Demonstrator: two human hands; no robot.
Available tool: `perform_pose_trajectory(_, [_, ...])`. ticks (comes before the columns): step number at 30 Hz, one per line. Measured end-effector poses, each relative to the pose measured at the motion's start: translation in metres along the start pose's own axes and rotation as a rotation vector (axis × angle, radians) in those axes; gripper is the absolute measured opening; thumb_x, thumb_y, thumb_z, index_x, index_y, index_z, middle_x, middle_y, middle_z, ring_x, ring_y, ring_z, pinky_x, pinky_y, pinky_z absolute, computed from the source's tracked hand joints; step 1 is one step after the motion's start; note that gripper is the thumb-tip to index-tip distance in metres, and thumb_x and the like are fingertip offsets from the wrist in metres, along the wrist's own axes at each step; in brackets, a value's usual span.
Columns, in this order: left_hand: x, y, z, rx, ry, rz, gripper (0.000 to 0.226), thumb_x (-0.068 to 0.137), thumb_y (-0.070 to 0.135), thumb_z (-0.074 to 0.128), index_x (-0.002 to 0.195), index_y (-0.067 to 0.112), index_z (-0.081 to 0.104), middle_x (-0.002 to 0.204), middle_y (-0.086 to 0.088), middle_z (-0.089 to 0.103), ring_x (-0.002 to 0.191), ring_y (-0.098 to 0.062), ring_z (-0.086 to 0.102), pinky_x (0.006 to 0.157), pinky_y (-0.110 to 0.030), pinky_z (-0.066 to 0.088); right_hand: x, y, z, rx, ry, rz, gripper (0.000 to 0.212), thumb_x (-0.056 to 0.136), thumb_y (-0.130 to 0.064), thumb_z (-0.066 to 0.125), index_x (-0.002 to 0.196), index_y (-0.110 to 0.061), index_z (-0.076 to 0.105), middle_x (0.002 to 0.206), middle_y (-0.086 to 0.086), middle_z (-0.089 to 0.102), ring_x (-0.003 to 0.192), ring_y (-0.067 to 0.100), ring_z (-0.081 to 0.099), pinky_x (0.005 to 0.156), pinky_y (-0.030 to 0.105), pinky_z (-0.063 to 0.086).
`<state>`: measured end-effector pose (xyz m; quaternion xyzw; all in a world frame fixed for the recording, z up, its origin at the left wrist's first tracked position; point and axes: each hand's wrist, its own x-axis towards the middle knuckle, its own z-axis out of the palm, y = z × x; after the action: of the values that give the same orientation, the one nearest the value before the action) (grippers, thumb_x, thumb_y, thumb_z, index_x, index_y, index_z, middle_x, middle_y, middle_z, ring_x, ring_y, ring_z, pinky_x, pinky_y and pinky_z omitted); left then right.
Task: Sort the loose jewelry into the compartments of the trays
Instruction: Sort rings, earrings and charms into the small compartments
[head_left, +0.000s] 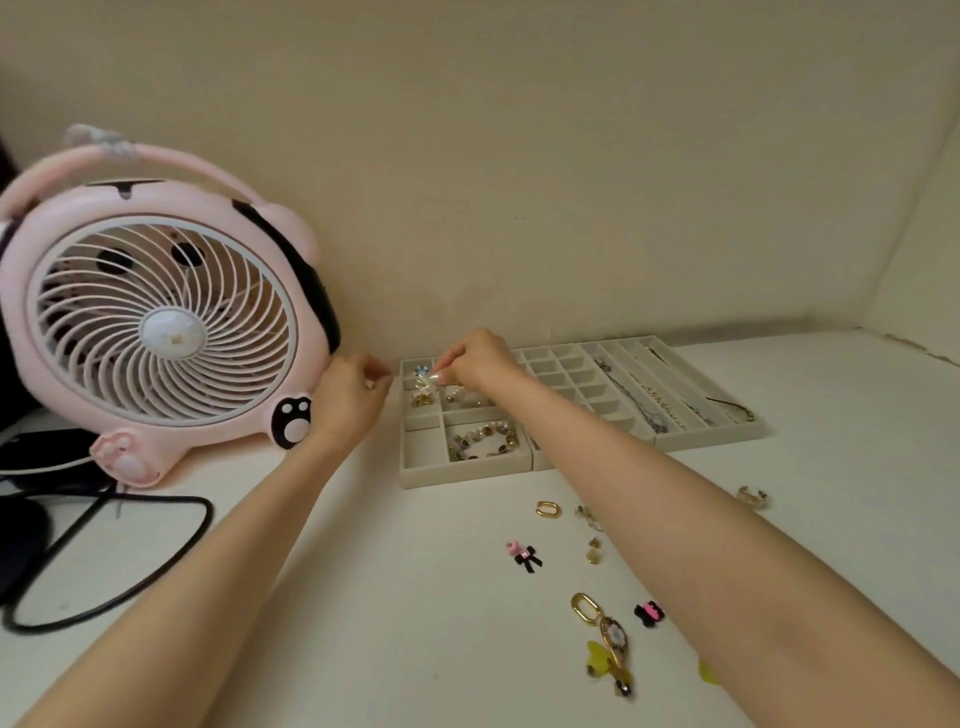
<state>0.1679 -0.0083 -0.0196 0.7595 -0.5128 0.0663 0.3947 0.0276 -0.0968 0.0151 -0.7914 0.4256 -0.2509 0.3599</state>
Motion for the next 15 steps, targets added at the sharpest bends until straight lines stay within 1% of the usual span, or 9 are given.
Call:
perform_pose_trajectory(1, [-0.002,0.0,0.0,-0.014,0.0,0.004,0.014,0.089,0.017,0.059,0.097,0.008,0.065,0.1,-0.008,0.063,0.092,-0.023,0.057,0.076,-0.036,0.047,0.007,0.0,0.005,-0.05,0.002,0.006,0.007,0.078,-0.013,0.076,0.084,-0.016,0.075,0.102,0.005,0.072,0.099,0.021,0.065,0.092,0.039,0.052])
perform_pose_trajectory(3, [-0.005,0.0,0.0,-0.031,0.002,0.006,0.014,0.089,0.017,0.059,0.098,0.008,0.065,0.1,-0.007,0.062,0.088,-0.023,0.058,0.077,-0.037,0.048,0.016,0.0,0.012,-0.153,-0.021,0.009,0.011,0.08,-0.013,0.071,0.09,-0.015,0.075,0.108,0.006,0.071,0.105,0.023,0.063,0.096,0.038,0.049])
perform_pose_trajectory(5, [-0.007,-0.001,0.001,-0.042,0.002,0.009,0.014,0.089,0.016,0.059,0.098,0.009,0.065,0.101,-0.006,0.061,0.089,-0.023,0.058,0.078,-0.037,0.048,0.022,0.0,0.018,-0.235,-0.058,0.011,0.016,0.082,-0.014,0.068,0.098,-0.012,0.073,0.112,0.007,0.069,0.106,0.024,0.062,0.096,0.038,0.048])
perform_pose_trajectory(8, [-0.008,0.0,0.001,-0.063,-0.013,0.014,0.014,0.089,0.014,0.058,0.099,0.008,0.065,0.103,-0.007,0.061,0.09,-0.022,0.057,0.078,-0.033,0.045,0.026,-0.001,0.024,-0.328,-0.116,0.019,0.027,0.079,-0.018,0.072,0.104,-0.007,0.069,0.111,0.009,0.068,0.104,0.024,0.063,0.092,0.038,0.051])
perform_pose_trajectory(11, [-0.008,0.004,0.001,-0.078,-0.013,0.005,0.015,0.089,0.014,0.058,0.1,0.008,0.064,0.104,-0.007,0.061,0.09,-0.022,0.057,0.077,-0.031,0.044,0.027,-0.004,0.029,-0.386,-0.153,0.006,0.033,0.074,-0.022,0.078,0.104,-0.009,0.071,0.107,0.008,0.07,0.103,0.023,0.064,0.09,0.035,0.052])
perform_pose_trajectory(15, [-0.008,0.007,-0.001,-0.086,-0.004,-0.002,0.014,0.089,0.013,0.057,0.099,0.007,0.065,0.103,-0.007,0.061,0.09,-0.023,0.057,0.08,-0.033,0.044,0.027,-0.005,0.029,-0.423,-0.111,-0.004,0.034,0.069,-0.028,0.082,0.099,-0.014,0.073,0.104,0.004,0.071,0.102,0.02,0.064,0.091,0.034,0.051])
